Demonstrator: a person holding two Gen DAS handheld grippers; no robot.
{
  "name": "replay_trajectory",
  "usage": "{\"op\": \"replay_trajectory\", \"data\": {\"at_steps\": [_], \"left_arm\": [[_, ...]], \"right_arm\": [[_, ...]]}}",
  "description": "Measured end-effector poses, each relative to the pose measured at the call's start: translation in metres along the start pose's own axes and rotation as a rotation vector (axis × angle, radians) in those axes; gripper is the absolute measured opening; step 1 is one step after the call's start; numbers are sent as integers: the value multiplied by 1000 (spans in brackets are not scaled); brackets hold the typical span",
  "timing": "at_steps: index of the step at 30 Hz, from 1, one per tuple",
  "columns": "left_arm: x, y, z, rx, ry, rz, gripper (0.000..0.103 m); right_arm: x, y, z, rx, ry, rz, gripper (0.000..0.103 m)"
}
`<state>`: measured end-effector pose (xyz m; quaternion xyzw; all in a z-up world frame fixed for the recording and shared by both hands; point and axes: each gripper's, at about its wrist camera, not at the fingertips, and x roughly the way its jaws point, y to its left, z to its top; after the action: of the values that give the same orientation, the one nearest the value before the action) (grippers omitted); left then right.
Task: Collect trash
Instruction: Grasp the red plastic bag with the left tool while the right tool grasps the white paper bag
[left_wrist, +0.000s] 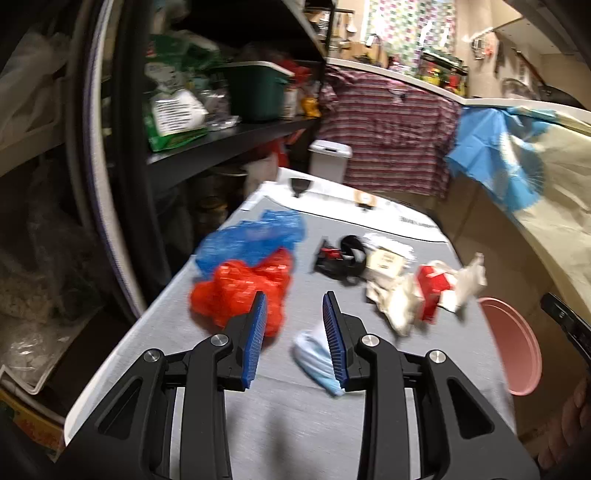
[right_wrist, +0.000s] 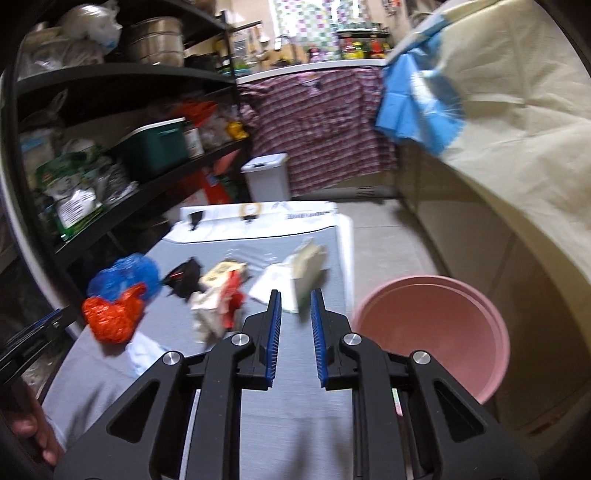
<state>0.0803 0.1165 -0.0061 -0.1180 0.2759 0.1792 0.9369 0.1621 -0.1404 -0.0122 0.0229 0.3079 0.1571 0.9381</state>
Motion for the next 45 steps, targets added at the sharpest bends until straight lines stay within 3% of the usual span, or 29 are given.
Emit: {"op": "replay_trajectory", "data": {"at_steps": [9, 18, 22, 27, 33, 39, 45], "left_arm": [[33, 22, -10, -53, 67, 33, 32], [52, 33, -10, -117, 88, 37, 45], [58, 32, -9, -120, 84, 38, 50], [70, 34, -6, -135, 96, 43, 53], [85, 42, -6, -161, 138, 54, 53], [89, 43, -5, -170, 153, 41, 53], [84, 39, -2, -164, 153, 24, 38]], "right_arm": [[50, 64, -13, -50, 44, 103, 17], [98, 90, -19, -112, 89, 81, 22], [112, 96, -24, -133, 110, 47, 34], [125, 99, -29, -157, 144, 27, 34], [133, 94, -30, -123, 185, 26, 33], [134, 90, -31, -94, 203, 39, 26], [128, 90, -30, -91, 192, 48, 20]]}}
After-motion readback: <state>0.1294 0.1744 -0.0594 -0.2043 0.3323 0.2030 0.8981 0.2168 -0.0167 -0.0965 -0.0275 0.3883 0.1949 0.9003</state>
